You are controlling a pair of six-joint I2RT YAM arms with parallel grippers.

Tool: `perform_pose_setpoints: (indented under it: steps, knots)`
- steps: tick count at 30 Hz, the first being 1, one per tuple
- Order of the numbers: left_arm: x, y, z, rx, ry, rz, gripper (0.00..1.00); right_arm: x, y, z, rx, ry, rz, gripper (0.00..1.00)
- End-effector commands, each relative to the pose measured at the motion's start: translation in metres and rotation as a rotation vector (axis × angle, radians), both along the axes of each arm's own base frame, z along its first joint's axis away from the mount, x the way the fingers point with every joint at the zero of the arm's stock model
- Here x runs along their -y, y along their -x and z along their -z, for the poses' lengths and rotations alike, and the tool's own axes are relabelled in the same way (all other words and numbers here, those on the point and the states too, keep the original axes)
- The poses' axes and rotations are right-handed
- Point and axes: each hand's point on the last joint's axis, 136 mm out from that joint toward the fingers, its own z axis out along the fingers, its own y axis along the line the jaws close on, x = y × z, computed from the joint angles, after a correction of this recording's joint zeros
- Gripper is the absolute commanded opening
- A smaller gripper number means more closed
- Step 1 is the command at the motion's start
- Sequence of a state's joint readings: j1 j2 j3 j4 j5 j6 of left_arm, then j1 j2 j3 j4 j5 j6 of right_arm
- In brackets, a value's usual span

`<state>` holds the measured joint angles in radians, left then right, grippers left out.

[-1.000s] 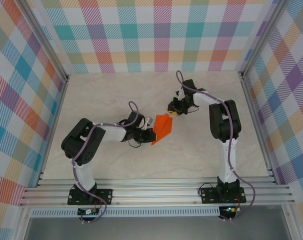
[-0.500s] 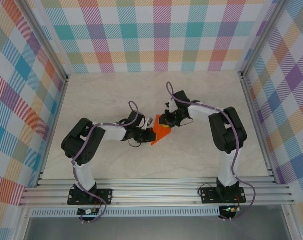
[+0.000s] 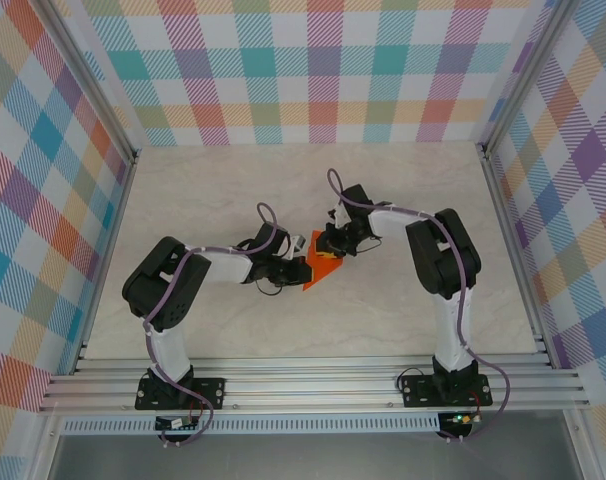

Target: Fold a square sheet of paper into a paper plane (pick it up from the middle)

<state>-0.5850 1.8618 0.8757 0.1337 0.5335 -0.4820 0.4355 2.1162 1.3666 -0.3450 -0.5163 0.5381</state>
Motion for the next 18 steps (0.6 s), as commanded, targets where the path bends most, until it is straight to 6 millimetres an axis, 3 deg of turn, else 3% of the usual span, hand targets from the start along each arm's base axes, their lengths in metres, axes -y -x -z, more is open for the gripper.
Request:
perform_pose_setpoints:
  steps: [1,5,9,14,18]
  knots:
    - [-0.049,0.062,0.069,-0.240,-0.250,-0.025,0.00,0.040,-0.040,0.019,0.046,0.102,0.105,0.17]
    - [-0.047,0.070,0.067,-0.245,-0.239,-0.026,0.00,0.050,-0.059,0.013,0.061,0.090,0.123,0.18]
    - [-0.045,0.077,0.063,-0.248,-0.234,-0.038,0.00,0.051,-0.065,-0.002,0.086,0.059,0.111,0.19]
    - [-0.033,0.082,0.046,-0.225,-0.205,-0.051,0.01,0.049,-0.052,-0.034,0.127,0.013,0.085,0.24]
    - [-0.025,0.078,0.026,-0.182,-0.187,-0.074,0.04,0.056,-0.029,-0.052,0.147,0.000,0.082,0.30]
